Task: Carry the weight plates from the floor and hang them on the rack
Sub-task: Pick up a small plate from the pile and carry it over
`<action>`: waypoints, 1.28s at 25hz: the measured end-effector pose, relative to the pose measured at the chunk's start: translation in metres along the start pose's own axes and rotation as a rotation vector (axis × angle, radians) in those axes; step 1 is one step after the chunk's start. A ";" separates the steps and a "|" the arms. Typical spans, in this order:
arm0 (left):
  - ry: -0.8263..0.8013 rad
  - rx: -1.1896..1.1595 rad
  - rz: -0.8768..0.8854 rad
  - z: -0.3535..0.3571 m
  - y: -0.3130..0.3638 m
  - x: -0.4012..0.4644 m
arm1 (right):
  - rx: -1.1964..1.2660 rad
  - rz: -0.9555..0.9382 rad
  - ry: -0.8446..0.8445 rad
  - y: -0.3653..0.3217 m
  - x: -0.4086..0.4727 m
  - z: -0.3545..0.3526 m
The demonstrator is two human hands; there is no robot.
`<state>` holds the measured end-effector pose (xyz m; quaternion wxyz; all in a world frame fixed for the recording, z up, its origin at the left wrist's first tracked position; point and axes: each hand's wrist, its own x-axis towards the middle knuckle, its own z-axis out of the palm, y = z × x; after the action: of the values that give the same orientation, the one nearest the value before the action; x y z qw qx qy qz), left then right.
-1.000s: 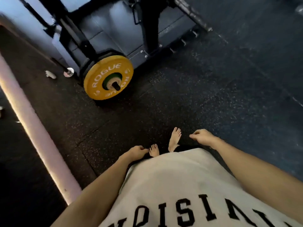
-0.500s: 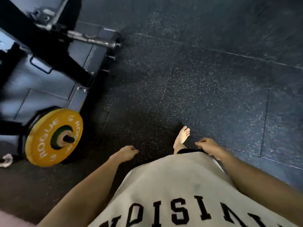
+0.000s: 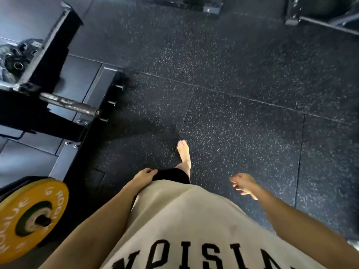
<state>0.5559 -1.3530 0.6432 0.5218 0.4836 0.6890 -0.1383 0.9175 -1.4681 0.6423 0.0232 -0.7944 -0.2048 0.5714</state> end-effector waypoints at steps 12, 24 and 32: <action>0.003 0.105 0.033 -0.194 0.265 0.204 | -0.011 -0.170 0.142 -0.329 0.153 -0.176; 0.150 -0.303 -0.178 -0.347 0.452 0.345 | -0.364 -0.195 0.014 -0.671 0.312 -0.328; 0.130 -0.610 -0.325 -0.447 0.508 0.442 | -0.649 -0.274 -0.126 -0.938 0.396 -0.330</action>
<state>0.7116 -0.5600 0.6121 0.5685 0.1975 0.7983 0.0236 1.0440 -0.4050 0.6545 -0.1667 -0.6888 -0.4812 0.5160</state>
